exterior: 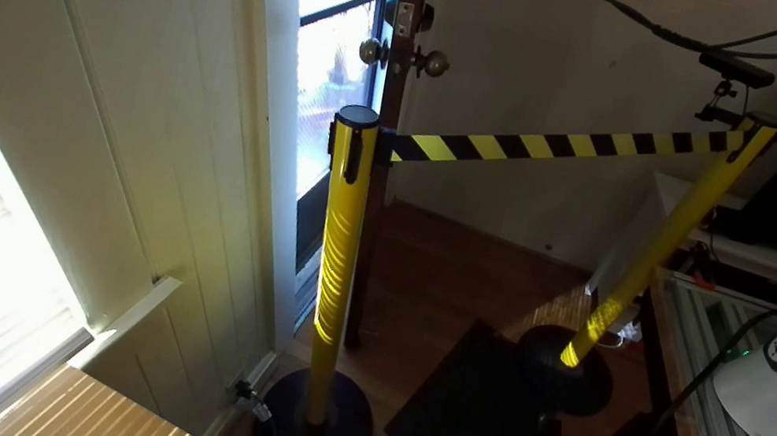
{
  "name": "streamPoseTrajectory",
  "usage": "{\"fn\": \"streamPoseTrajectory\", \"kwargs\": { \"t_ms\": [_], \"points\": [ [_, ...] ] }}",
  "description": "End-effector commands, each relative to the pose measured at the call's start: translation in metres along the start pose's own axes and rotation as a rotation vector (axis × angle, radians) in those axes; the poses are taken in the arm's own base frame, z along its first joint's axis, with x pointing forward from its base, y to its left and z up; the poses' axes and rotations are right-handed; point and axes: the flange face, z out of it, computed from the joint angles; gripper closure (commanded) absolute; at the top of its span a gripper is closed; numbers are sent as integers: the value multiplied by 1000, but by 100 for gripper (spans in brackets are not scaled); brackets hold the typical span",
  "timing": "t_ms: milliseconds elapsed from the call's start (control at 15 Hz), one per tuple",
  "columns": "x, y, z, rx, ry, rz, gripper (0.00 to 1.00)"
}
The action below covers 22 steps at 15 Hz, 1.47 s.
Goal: Close the door.
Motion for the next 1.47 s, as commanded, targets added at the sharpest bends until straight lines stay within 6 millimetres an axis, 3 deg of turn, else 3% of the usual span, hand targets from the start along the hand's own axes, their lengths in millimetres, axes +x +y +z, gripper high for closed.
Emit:
{"fn": "streamPoseTrajectory", "kwargs": {
  "t_ms": [0, 133, 200, 467, 600, 1000, 1067, 1400],
  "points": [
    [42, 12, 34, 28, 44, -4, 100],
    [52, 14, 41, 28, 33, 11, 100],
    [47, 17, 38, 21, -4, 36, 100],
    [-7, 35, 26, -28, -198, 165, 100],
    [-23, 40, 19, 15, -254, 231, 100],
    [-3, 38, 9, 51, -173, 344, 100],
    [-12, 44, 13, 31, -187, 305, 99],
    [-4, 39, 13, 35, -179, 323, 99]
  ]
}}
